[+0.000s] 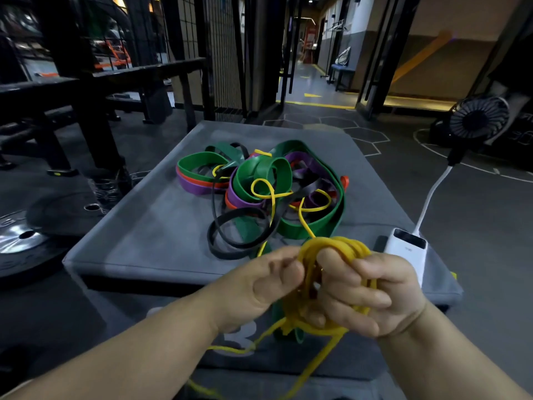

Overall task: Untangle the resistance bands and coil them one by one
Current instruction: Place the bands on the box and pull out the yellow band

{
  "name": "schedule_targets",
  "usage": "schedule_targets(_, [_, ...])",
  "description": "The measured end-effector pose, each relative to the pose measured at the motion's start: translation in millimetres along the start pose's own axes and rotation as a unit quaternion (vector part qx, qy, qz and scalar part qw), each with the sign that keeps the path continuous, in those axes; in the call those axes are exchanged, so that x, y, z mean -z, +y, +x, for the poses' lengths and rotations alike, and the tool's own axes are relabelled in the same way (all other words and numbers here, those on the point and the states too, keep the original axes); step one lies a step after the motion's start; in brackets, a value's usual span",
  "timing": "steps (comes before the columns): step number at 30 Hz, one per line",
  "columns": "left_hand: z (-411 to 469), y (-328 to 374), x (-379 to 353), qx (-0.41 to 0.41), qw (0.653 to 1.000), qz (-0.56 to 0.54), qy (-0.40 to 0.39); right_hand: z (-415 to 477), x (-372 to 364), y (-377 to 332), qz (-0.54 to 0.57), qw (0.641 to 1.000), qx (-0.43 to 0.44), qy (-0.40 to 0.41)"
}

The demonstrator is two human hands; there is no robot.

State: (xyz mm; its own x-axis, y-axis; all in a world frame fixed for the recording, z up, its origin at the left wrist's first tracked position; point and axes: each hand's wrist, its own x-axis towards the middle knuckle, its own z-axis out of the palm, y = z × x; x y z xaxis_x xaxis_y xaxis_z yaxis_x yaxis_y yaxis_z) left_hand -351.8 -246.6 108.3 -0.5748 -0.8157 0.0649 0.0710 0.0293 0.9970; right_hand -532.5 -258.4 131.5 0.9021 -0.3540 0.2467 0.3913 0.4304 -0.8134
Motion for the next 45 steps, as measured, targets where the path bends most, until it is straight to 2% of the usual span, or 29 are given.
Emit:
schedule_targets(6, [5.6, 3.9, 1.9, -0.037, 0.996, -0.034, 0.078, -2.3, 7.2, 2.5, -0.015, 0.996, -0.079, 0.045])
schedule_targets(9, [3.5, 7.9, 5.6, -0.056, 0.987, -0.128, 0.082, -3.7, 9.0, 2.8, -0.053, 0.991, -0.083, 0.086])
schedule_targets(12, [3.7, 9.1, 6.1, -0.078, 0.982, -0.143, 0.101, -4.4, 9.0, 2.6, -0.078, 0.989, -0.062, 0.111])
schedule_targets(15, [4.8, 9.4, 1.9, -0.057, 0.989, -0.091, 0.104, -4.4, 8.3, -1.9, -0.099, 0.991, -0.021, 0.089])
schedule_targets(18, [6.1, 4.3, -2.6, -0.035, 0.994, -0.052, 0.088, -4.9, 10.7, -1.9, -0.075, 0.994, 0.028, 0.078])
schedule_targets(23, [8.4, -4.3, -2.4, -0.008, 0.997, -0.022, 0.080, -1.8, 5.4, -10.3, 0.108, 0.984, 0.128, 0.066])
schedule_targets(26, [5.2, -10.8, -3.6, 0.059, 0.997, -0.009, 0.050, -5.6, 0.3, -25.5, 0.145, 0.969, 0.182, 0.089])
schedule_targets(28, [3.0, -15.5, -5.1, 0.121, 0.991, 0.053, -0.002, -9.6, -2.0, -34.8, 0.168, 0.956, 0.215, 0.104])
schedule_targets(31, [1.4, -24.6, -10.1, 0.191, 0.960, 0.200, -0.049, -16.6, -4.4, -47.2, 0.192, 0.933, 0.272, 0.138])
schedule_targets(35, [2.2, -31.2, -17.3, 0.211, 0.958, 0.183, -0.070, -26.0, -1.4, -58.1, 0.184, 0.907, 0.338, 0.168])
schedule_targets(41, [5.4, -42.8, -23.7, 0.211, 0.955, 0.209, 0.002, -35.3, 0.2, -64.8, 0.150, 0.891, 0.387, 0.186])
schedule_targets(43, [6.3, -43.7, -25.3, 0.188, 0.948, 0.257, 0.006, -32.8, -1.9, -65.1, 0.078, 0.867, 0.410, 0.271])
schedule_targets(45, [6.2, -41.6, -25.8, 0.134, 0.932, 0.338, -0.004, -27.8, -3.1, -62.5, -0.018, 0.827, 0.423, 0.371])
